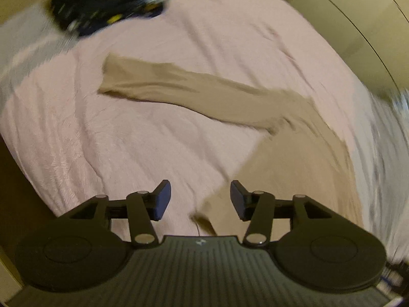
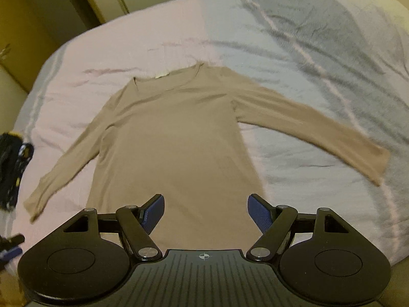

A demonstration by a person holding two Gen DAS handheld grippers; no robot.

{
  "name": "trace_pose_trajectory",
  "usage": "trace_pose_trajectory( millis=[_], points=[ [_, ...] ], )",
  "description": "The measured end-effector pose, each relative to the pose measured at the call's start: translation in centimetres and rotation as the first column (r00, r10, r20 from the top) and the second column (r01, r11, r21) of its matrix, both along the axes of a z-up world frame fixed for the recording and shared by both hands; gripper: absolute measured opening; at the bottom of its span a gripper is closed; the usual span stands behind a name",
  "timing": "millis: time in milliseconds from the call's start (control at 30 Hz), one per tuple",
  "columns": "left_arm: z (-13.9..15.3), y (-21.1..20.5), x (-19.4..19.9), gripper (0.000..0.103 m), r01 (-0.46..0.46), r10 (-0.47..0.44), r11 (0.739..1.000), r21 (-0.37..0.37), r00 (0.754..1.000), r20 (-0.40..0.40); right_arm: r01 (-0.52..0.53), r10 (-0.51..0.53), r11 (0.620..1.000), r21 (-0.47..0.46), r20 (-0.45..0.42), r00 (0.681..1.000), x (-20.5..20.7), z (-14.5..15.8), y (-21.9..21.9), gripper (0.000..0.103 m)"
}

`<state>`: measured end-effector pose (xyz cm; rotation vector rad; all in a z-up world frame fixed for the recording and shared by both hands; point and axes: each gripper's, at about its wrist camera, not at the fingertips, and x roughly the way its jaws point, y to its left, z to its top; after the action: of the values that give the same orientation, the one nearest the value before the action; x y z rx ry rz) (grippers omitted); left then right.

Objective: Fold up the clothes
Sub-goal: 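Grasp a sleeve cuff with the left gripper and fold it across the body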

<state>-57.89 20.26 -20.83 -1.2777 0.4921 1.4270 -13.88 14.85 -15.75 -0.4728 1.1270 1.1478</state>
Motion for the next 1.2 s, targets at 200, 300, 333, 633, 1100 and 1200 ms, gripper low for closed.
trace_pose_trajectory(
  millis=[200, 300, 333, 633, 1100, 1200],
  points=[
    [-5.7, 3.9, -6.7, 0.047, -0.234, 0.233, 0.972, -0.003, 0.967, 0.104, 0.043, -0.043, 0.997, -0.056, 0.001, 0.999, -3.2, -4.6, 7.2, 0.076],
    [-8.5, 5.5, -9.8, 0.047, -0.341, 0.338, 0.940, -0.005, 0.930, 0.147, 0.052, -0.051, 0.995, -0.090, 0.015, 0.999, -4.3, -7.4, 9.3, 0.076],
    [-9.4, 6.0, -10.8, 0.047, -0.376, 0.372, 0.927, -0.007, 0.914, 0.162, 0.053, -0.051, 0.993, -0.104, 0.019, 0.999, -4.5, -8.4, 9.9, 0.076],
    [-15.1, 8.0, -16.6, 0.047, -0.620, 0.588, 0.785, 0.016, 0.752, 0.299, 0.019, -0.007, 0.982, -0.186, 0.066, 0.998, -6.8, -13.9, 11.9, 0.076],
    [-15.9, 9.7, -14.3, 0.000, -0.611, 0.580, 0.787, 0.086, 0.780, 0.236, -0.013, 0.030, 0.985, -0.173, 0.096, 0.995, -5.1, -16.4, 13.8, 0.076],
    [-13.0, 11.3, -11.3, 0.000, -0.471, 0.464, 0.854, 0.220, 0.882, 0.085, -0.009, 0.027, 0.988, -0.152, 0.116, 0.993, -3.6, -16.2, 13.6, 0.076]
  ],
)
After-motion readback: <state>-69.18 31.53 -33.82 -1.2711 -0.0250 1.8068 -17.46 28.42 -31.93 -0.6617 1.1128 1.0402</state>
